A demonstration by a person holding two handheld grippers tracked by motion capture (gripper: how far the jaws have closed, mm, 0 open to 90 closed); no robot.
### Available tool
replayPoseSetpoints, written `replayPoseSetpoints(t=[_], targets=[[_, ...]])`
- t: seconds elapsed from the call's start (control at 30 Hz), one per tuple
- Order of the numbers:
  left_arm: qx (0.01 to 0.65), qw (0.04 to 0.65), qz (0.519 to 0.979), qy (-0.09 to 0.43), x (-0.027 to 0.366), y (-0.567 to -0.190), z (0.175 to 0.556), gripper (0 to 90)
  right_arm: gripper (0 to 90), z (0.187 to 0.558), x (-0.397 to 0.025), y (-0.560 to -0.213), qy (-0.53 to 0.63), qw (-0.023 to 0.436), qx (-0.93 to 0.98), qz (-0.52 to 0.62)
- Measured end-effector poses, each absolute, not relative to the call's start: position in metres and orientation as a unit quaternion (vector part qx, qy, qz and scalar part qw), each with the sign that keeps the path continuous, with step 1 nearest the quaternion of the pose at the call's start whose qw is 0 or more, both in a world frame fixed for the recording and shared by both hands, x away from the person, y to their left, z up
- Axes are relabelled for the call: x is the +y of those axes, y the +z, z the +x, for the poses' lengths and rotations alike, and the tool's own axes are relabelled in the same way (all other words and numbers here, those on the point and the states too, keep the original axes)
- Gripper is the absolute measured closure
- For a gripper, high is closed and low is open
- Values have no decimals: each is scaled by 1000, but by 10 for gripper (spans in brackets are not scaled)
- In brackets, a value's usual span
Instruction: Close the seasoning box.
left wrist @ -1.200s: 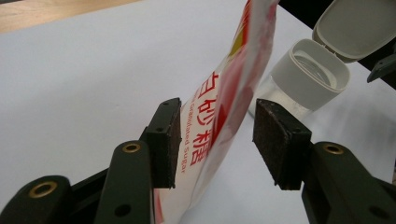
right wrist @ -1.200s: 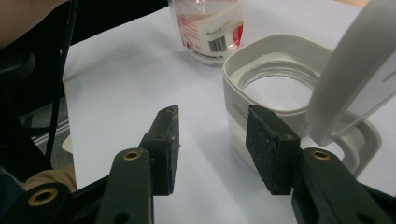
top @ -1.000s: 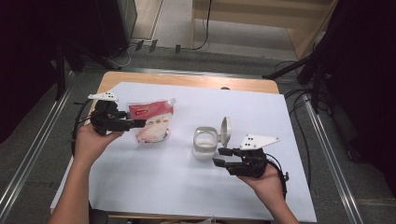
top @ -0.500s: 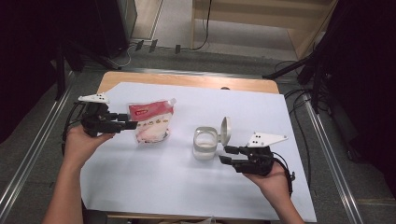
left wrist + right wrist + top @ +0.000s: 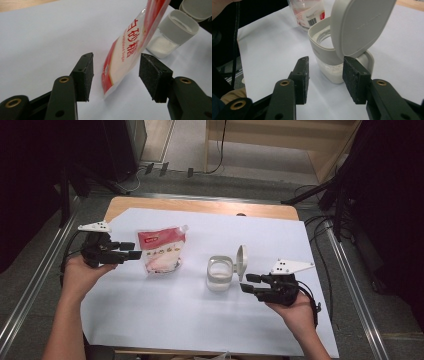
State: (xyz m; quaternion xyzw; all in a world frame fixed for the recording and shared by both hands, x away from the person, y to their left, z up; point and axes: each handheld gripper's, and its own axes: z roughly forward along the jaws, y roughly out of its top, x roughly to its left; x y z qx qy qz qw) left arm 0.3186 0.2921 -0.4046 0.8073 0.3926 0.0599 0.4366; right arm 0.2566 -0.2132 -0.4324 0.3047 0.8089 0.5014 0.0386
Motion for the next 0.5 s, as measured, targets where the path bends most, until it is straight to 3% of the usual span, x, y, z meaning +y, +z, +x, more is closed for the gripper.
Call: replayPoseSetpoints(t=[0.5], targets=[[408, 436, 801, 48, 304, -413, 320, 451, 690, 269, -228, -437, 503, 42, 796, 334]])
